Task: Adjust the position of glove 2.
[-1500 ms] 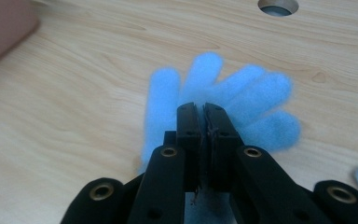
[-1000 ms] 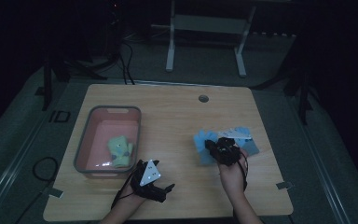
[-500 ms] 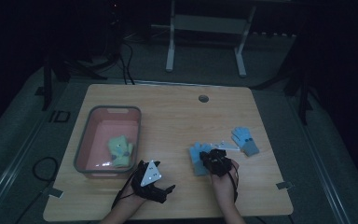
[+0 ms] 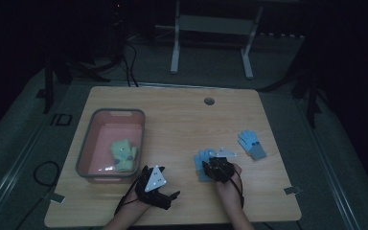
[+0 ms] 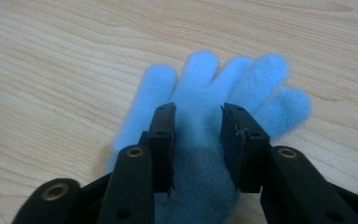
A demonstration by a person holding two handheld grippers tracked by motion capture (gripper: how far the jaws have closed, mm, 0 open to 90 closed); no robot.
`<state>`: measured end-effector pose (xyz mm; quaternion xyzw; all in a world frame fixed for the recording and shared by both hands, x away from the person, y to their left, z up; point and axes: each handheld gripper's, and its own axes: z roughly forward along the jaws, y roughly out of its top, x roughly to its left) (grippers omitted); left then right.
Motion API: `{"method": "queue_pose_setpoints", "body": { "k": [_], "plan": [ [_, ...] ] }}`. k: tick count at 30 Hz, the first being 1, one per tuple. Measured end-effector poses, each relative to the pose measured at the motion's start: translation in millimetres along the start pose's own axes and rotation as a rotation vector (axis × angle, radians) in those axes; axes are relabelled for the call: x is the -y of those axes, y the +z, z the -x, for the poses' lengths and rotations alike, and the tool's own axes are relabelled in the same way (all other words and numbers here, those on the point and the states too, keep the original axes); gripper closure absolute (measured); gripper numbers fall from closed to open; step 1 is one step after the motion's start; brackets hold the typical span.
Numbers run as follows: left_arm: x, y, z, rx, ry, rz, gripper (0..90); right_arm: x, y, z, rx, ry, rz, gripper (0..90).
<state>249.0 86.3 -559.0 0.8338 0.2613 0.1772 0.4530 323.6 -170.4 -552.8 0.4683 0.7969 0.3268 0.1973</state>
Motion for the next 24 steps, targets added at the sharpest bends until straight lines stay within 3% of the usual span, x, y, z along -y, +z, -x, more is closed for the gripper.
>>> {"method": "queue_pose_setpoints", "body": {
  "k": [9,12,13,14,16,17,18,19,21,22,24],
  "plan": [
    [1.2,0.7,0.0,0.004,0.003,-0.002,2.9,-12.1,-21.2,18.5,-0.052,0.035,0.040,55.7],
    [1.3,0.7,-0.2,0.004,0.002,-0.004,2.9,-17.9,-32.6,37.0,-0.057,0.010,0.063,55.7],
    [1.3,0.7,-0.2,0.004,0.002,-0.004,2.9,-17.9,-32.6,37.0,-0.057,0.010,0.063,55.7],
    [1.3,0.7,-0.1,0.003,-0.002,-0.001,2.9,-18.9,-37.8,49.4,-0.058,-0.001,0.067,55.8],
    [1.3,0.8,-0.2,0.003,-0.003,0.000,2.9,-19.0,-39.4,53.6,-0.053,-0.001,0.067,56.1],
    [1.4,1.0,-0.1,0.004,-0.005,0.000,2.9,-19.1,-43.7,64.9,-0.054,-0.009,0.072,56.9],
    [1.4,1.0,-0.1,0.004,-0.005,0.000,2.9,-19.1,-43.7,64.9,-0.054,-0.009,0.072,56.9],
    [1.6,1.3,0.0,0.004,-0.005,-0.002,2.9,-18.9,-48.2,77.9,-0.059,-0.016,0.082,57.0],
    [1.7,1.6,0.1,0.004,-0.006,-0.002,2.9,-18.8,-49.4,82.4,-0.063,-0.016,0.084,57.0],
    [1.7,1.7,0.2,0.004,-0.007,-0.001,2.9,-17.8,-52.3,95.3,-0.051,-0.011,0.089,57.5],
    [1.7,1.4,0.2,0.001,-0.006,0.000,2.9,-17.3,-52.8,99.3,-0.053,-0.007,0.089,57.5]
  ]
}}
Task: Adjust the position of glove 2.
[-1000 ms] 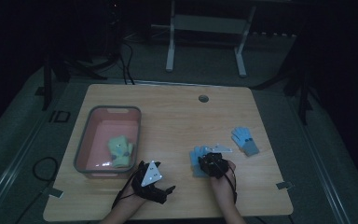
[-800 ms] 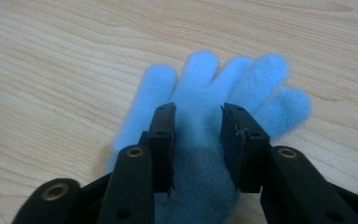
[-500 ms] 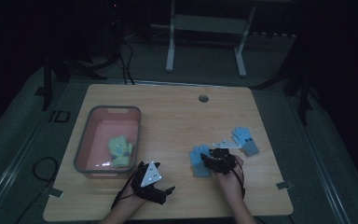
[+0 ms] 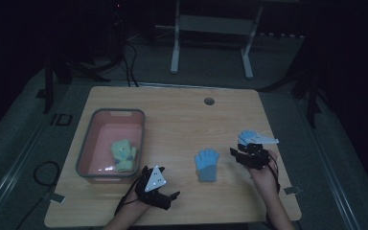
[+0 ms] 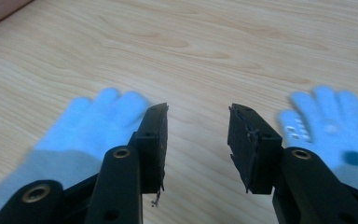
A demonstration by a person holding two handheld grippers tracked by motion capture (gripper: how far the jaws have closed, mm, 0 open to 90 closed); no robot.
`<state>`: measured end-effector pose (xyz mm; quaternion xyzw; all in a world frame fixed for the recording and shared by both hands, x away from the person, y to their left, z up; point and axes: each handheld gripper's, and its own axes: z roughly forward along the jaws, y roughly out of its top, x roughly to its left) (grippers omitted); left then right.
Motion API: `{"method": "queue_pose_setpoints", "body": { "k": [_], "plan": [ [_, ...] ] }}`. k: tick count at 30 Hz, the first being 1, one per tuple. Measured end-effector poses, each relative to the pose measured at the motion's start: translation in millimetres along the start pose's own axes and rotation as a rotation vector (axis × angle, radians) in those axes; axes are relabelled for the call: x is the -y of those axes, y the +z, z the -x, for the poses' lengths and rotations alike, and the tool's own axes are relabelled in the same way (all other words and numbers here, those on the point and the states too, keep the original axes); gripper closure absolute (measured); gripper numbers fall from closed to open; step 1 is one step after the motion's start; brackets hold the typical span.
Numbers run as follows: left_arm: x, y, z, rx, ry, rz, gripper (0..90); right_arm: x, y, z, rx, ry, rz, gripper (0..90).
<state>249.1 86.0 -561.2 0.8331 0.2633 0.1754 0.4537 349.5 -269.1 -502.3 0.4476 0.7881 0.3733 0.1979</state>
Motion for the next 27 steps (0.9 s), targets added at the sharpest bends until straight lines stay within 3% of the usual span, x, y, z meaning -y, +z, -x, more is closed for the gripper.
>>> {"method": "queue_pose_setpoints", "body": {
  "k": [4,7,13,17,27],
  "plan": [
    [0.0,-1.0,-0.2,-0.003,-0.002,0.006,2.9,4.8,-1.9,27.1,0.008,0.023,0.006,58.1],
    [0.2,-0.6,-0.4,-0.005,-0.003,0.002,2.9,7.0,0.5,38.8,0.014,0.004,-0.002,58.1],
    [0.6,-0.6,-1.4,-0.004,-0.006,0.002,2.9,7.5,6.2,62.6,0.028,0.016,-0.008,58.8],
    [0.9,-0.2,-1.4,-0.002,-0.008,0.001,2.9,8.0,8.8,72.0,0.032,0.011,-0.014,58.8],
    [1.2,0.2,-1.7,-0.001,-0.010,-0.002,2.9,14.3,19.1,99.2,0.080,0.056,-0.052,58.7]
  ]
}}
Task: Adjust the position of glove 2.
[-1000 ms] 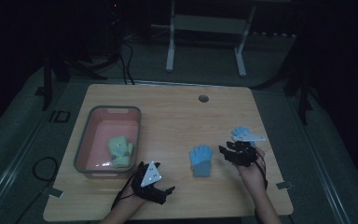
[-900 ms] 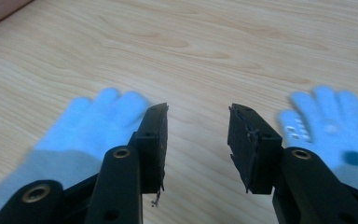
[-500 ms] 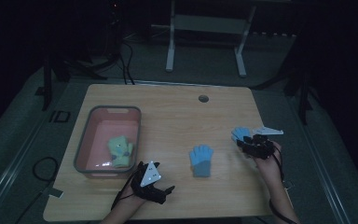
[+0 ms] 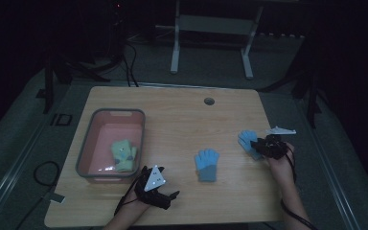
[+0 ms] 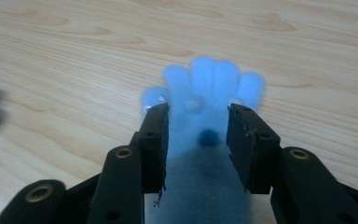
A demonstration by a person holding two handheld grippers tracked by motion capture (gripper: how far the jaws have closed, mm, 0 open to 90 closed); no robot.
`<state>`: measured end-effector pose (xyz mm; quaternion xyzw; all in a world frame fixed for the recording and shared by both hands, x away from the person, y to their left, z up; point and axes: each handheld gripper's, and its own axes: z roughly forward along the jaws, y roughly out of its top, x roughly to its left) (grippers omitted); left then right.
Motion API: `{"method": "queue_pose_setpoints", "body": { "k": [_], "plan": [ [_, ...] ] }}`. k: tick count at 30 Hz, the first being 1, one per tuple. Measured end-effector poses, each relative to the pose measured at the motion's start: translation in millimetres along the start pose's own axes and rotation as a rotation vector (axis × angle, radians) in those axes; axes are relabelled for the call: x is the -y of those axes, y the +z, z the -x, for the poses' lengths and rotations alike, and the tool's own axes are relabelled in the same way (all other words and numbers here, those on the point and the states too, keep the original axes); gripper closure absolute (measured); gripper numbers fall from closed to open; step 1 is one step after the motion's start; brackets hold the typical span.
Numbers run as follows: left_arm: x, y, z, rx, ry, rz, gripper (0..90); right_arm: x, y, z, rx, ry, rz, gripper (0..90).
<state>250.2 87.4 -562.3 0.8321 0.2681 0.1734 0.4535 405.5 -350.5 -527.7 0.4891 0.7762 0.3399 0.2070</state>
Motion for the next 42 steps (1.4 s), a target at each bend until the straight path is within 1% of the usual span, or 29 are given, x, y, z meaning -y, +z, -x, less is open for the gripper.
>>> {"method": "queue_pose_setpoints", "body": {
  "k": [3,6,7,8,10,14,15,16,18,20,21,22,23,24,25,26,27,28,31,32,34,36,37,38,39,40,42],
  "plan": [
    [0.0,-0.3,-0.2,0.001,0.002,0.000,2.9,0.3,3.7,3.9,0.004,0.003,-0.012,58.4],
    [0.0,-0.2,-0.2,-0.001,0.003,0.000,2.9,0.1,6.5,6.0,0.005,-0.010,-0.019,58.3],
    [0.1,-0.1,-0.2,0.000,0.003,-0.001,2.9,0.0,9.8,8.4,0.005,-0.014,-0.031,58.3],
    [0.1,-0.1,-0.2,0.000,0.003,-0.001,2.9,0.0,9.8,8.4,0.005,-0.014,-0.031,58.3],
    [0.1,-0.2,-0.2,0.000,0.004,-0.002,2.9,1.3,15.2,9.9,0.004,-0.024,-0.050,58.6],
    [0.2,0.0,-0.3,0.000,0.003,-0.001,2.9,2.9,18.2,10.8,0.000,-0.025,-0.046,59.2],
    [0.2,0.1,-0.3,0.000,0.003,-0.002,2.9,4.3,20.0,8.6,0.020,-0.054,-0.048,61.4],
    [0.1,0.0,0.0,0.001,0.007,-0.004,2.9,5.2,20.7,6.8,0.027,-0.064,-0.044,64.3],
    [0.1,-0.1,0.2,0.000,0.008,-0.005,2.9,6.8,20.8,4.1,0.027,-0.058,-0.038,74.6],
    [0.2,-0.1,0.3,0.000,0.009,-0.003,2.9,7.9,20.9,-0.4,0.042,-0.053,-0.032,81.2],
    [0.2,-0.1,0.3,0.000,0.008,-0.004,2.9,7.9,20.9,-0.4,0.042,-0.053,-0.032,81.2],
    [0.1,-0.1,0.2,0.000,0.009,-0.004,2.9,7.4,20.9,-4.9,0.070,-0.052,-0.035,83.2],
    [0.1,-0.2,0.1,-0.001,0.009,-0.004,2.9,7.1,20.8,-6.4,0.081,-0.045,-0.036,83.8],
    [0.1,-0.2,0.1,-0.001,0.009,-0.004,2.9,7.1,20.8,-6.4,0.081,-0.045,-0.036,83.8],
    [0.1,-0.3,0.0,-0.001,0.008,-0.003,2.9,5.7,19.0,-7.9,0.096,-0.010,-0.033,84.8],
    [0.0,-0.4,-0.1,-0.002,0.006,0.000,2.9,4.9,17.1,-9.2,0.100,0.000,-0.030,85.0],
    [0.0,-0.4,-0.1,-0.002,0.006,0.000,2.9,4.9,17.1,-9.2,0.100,0.000,-0.030,85.0],
    [0.0,-0.4,-0.2,-0.002,0.006,-0.001,2.9,2.5,9.9,-12.7,0.104,0.024,-0.013,85.2],
    [0.0,-0.1,-0.2,-0.003,0.007,-0.004,2.9,-1.4,-2.7,-18.9,0.110,0.047,0.009,85.4],
    [-0.1,-0.2,-0.1,-0.003,0.009,-0.003,2.9,-2.5,-8.3,-21.1,0.109,0.053,0.022,85.5],
    [-0.2,-0.3,0.1,-0.003,0.008,-0.003,2.9,-4.3,-18.0,-26.2,0.096,0.087,0.032,85.5],
    [-0.5,-0.8,0.2,-0.003,0.005,0.000,2.9,-4.7,-28.2,-33.7,0.098,0.099,0.044,85.4],
    [-0.5,-0.8,0.2,-0.003,0.005,0.000,2.9,-4.7,-28.2,-33.7,0.098,0.099,0.044,85.4],
    [-0.8,-1.5,0.2,-0.007,0.002,0.002,2.9,-3.2,-39.7,-44.2,0.095,0.115,0.056,85.4],
    [-0.8,-1.5,0.2,-0.007,0.002,0.002,2.9,-3.2,-39.7,-44.2,0.095,0.115,0.056,85.4],
    [-1.0,-1.9,0.1,-0.008,0.000,0.004,2.9,-1.3,-47.9,-53.0,0.103,0.121,0.066,85.4],
    [-1.0,-2.0,0.2,-0.010,0.001,0.004,2.9,1.1,-55.8,-62.4,0.110,0.135,0.071,85.4]
  ]
}}
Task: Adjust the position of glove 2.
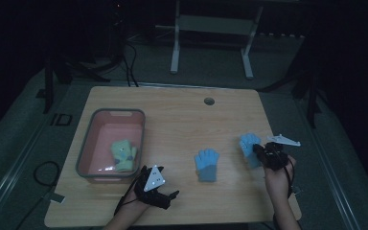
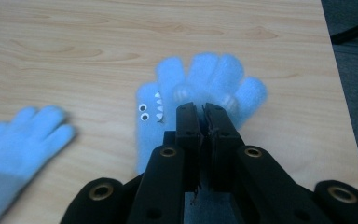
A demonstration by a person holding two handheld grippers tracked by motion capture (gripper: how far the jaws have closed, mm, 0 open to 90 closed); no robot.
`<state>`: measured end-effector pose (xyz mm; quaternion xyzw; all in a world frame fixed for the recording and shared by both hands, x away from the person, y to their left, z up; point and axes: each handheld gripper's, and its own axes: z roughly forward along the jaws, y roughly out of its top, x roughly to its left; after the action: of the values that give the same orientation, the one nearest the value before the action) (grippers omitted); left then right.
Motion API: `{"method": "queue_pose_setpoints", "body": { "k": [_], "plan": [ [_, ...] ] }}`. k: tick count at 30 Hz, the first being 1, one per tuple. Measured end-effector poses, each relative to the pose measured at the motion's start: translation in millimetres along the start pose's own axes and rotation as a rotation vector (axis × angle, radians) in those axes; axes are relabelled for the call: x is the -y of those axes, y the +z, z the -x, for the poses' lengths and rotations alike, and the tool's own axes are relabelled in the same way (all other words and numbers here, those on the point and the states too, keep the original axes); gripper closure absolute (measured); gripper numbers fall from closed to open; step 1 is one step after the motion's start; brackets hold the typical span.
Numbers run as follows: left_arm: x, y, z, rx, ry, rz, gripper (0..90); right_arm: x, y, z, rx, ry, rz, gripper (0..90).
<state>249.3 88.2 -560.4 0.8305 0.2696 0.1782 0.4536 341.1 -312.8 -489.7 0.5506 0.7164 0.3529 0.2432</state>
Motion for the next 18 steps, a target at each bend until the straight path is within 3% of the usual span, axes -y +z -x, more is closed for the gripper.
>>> {"method": "queue_pose_setpoints", "body": {
  "k": [3,9,13,18],
  "plan": [
    [-0.2,-0.1,0.4,0.002,0.002,0.001,2.9,3.7,-7.2,-7.2,0.004,0.016,0.004,85.4],
    [-0.6,-0.6,0.9,0.002,-0.001,0.009,2.9,25.5,-15.1,-30.9,-0.005,0.105,-0.003,85.3],
    [-0.7,-1.1,1.9,0.004,-0.002,0.012,2.9,38.5,-12.4,-41.2,0.022,0.123,-0.006,85.2],
    [-0.9,-1.0,2.7,0.008,0.001,0.010,2.9,48.3,1.5,-43.8,0.063,0.092,-0.041,85.0]
  ]
}}
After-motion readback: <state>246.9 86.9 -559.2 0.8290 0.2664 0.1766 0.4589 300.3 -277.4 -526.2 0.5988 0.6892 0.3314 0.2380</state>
